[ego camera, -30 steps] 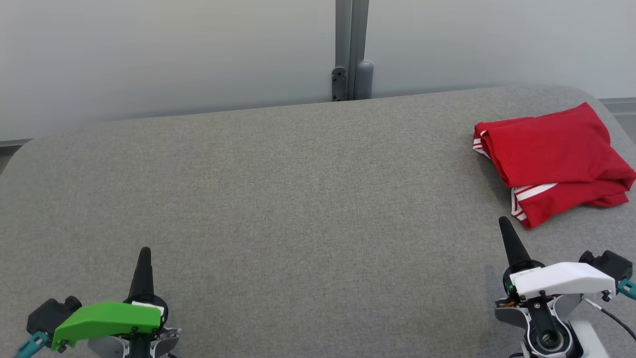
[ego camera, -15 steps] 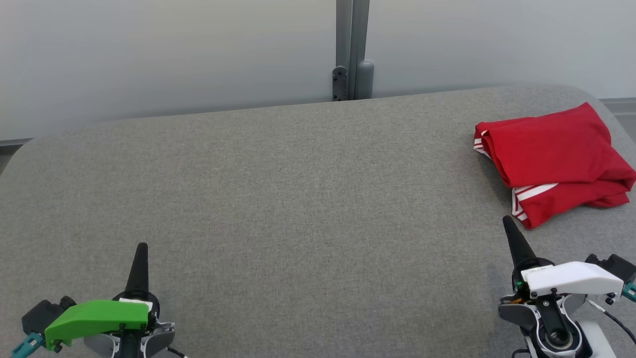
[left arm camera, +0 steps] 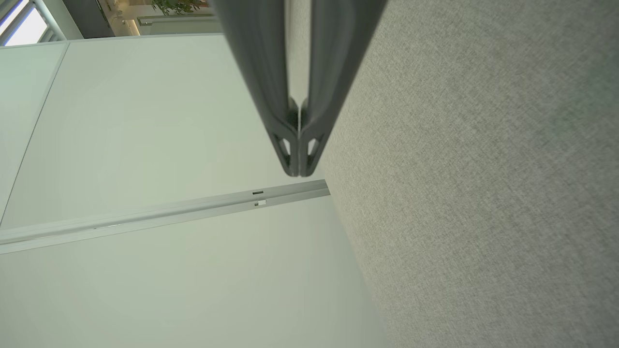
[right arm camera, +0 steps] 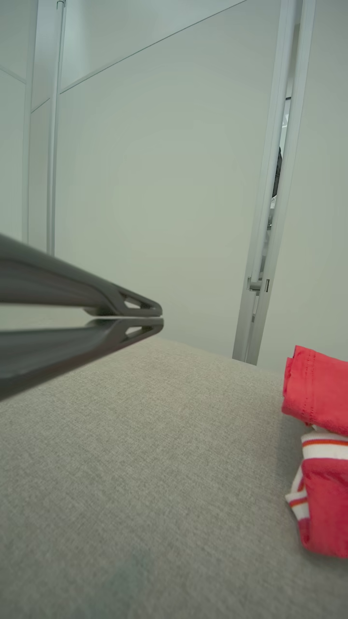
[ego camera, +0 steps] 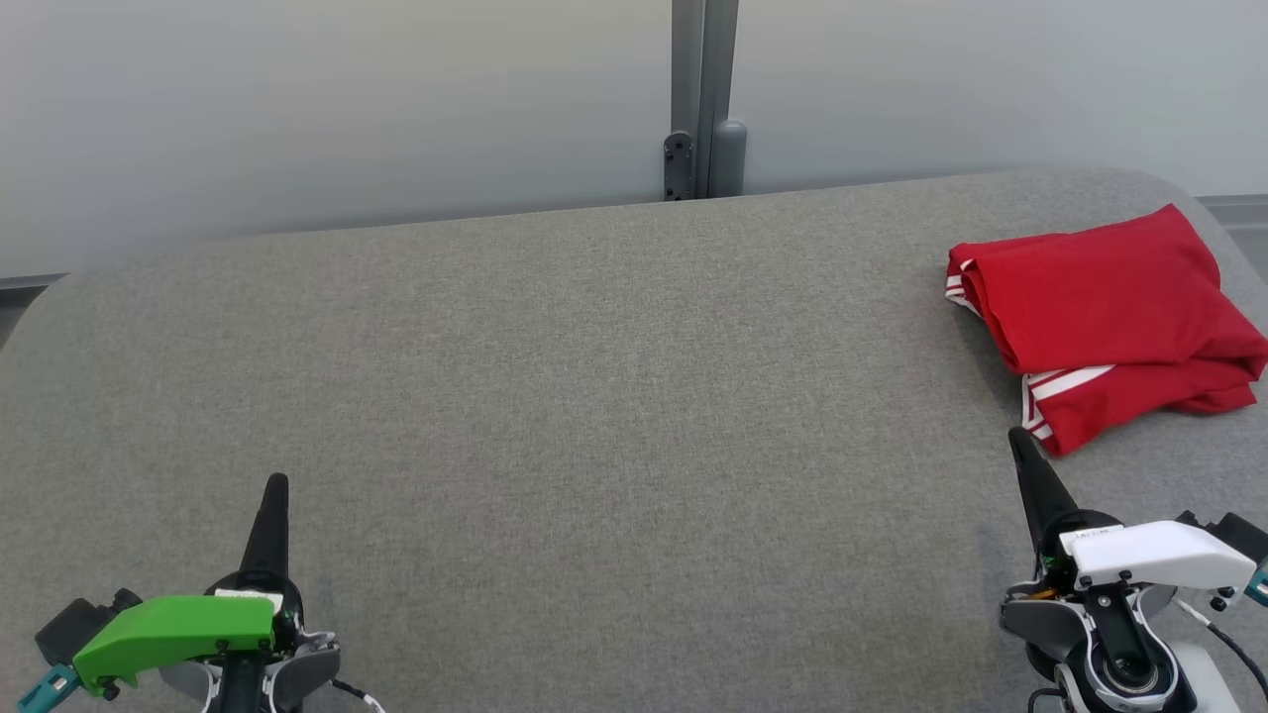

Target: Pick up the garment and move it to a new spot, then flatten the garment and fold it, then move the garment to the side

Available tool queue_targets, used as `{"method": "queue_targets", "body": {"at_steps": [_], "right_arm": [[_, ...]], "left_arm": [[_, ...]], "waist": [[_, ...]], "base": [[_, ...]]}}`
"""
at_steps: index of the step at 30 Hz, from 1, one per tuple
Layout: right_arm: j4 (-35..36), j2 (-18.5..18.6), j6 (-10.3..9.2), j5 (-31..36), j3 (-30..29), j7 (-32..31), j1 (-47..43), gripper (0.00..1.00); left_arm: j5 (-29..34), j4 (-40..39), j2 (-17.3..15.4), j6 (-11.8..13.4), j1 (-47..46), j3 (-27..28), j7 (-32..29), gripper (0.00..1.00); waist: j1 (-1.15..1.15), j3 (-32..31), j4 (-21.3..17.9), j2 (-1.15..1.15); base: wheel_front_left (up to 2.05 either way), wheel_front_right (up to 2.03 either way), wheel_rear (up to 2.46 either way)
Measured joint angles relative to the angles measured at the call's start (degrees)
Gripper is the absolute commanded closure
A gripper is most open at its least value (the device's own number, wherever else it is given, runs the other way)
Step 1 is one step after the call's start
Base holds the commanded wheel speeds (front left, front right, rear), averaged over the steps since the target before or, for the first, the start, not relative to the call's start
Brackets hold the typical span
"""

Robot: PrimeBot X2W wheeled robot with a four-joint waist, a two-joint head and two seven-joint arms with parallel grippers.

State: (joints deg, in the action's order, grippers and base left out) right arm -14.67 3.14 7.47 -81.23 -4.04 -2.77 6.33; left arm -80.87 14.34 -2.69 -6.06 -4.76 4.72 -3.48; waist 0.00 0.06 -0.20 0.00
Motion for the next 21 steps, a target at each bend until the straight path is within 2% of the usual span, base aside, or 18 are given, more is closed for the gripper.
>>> {"method": "queue_targets", "body": {"at_steps": [21], "right_arm": [[0.4, 0.0, 0.00, -8.3, -1.5, -2.5, 0.0, 1.00]], "left_arm": [[-8.4, -0.1, 0.0, -1.0, -0.8, 1.3, -2.3, 1.00]], "waist": [[0.00, 0.1, 0.1, 0.00]], "base": [[0.00, 0.00, 0.00]]}}
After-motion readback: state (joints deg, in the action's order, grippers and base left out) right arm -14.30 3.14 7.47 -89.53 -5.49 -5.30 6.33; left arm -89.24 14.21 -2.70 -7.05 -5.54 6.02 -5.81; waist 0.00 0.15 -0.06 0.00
